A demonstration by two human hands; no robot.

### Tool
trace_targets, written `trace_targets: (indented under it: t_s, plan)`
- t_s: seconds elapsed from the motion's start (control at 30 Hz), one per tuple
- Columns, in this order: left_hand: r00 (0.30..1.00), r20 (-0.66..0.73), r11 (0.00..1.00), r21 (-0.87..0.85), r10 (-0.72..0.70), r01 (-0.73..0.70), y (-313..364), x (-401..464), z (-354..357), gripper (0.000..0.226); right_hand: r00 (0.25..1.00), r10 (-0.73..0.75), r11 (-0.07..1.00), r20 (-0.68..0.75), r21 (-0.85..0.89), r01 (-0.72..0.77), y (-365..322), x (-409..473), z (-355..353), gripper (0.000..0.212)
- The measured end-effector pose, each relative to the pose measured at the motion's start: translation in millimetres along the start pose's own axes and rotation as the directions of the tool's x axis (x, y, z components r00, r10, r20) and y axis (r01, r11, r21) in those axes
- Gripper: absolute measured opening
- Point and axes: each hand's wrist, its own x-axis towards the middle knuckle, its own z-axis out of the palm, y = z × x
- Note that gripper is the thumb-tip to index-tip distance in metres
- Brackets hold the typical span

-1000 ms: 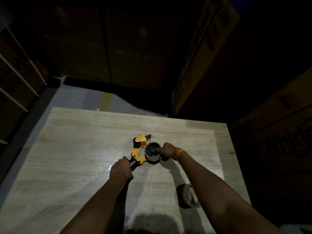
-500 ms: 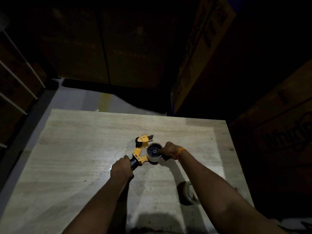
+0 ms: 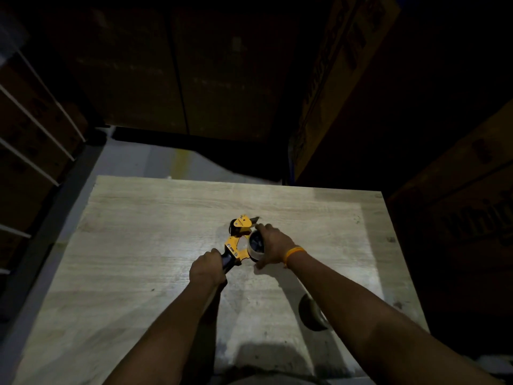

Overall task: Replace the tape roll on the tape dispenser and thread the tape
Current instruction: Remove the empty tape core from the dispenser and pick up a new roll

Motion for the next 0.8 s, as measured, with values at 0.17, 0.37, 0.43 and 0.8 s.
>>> trace_targets:
  t_s: [0.17,0.37,0.43,0.8]
  plan:
    - [0.999,-0.011,0.999,-0.002,-0.038,0.038,4.7,-2.0,0.4,0.049,0.997,-0.034,0.99,-0.071,-0.142,0.024,-14.1,4.2,4.6,0.109]
    - [0.991,0.026,0.989,-0.052,-0.135,0.136,14.7,-5.1,1.5,0.055,0.955,-0.234,0.954,-0.182,-0.231,0.19,-14.2,-7.1,-11.6,0.076]
    - [0.99,0.034,0.988,-0.058,-0.139,0.14,16.3,-3.4,-2.8,0.054,0.924,-0.274,0.955,-0.265,-0.187,0.23,-18.9,-13.1,-26.3,0.075]
    - [0.998,0.014,0.996,-0.066,-0.062,0.063,8.1,-6.8,-7.2,0.059,0.952,0.097,0.991,-0.29,0.116,-0.065,44.5,-43.0,-57.3,0.097]
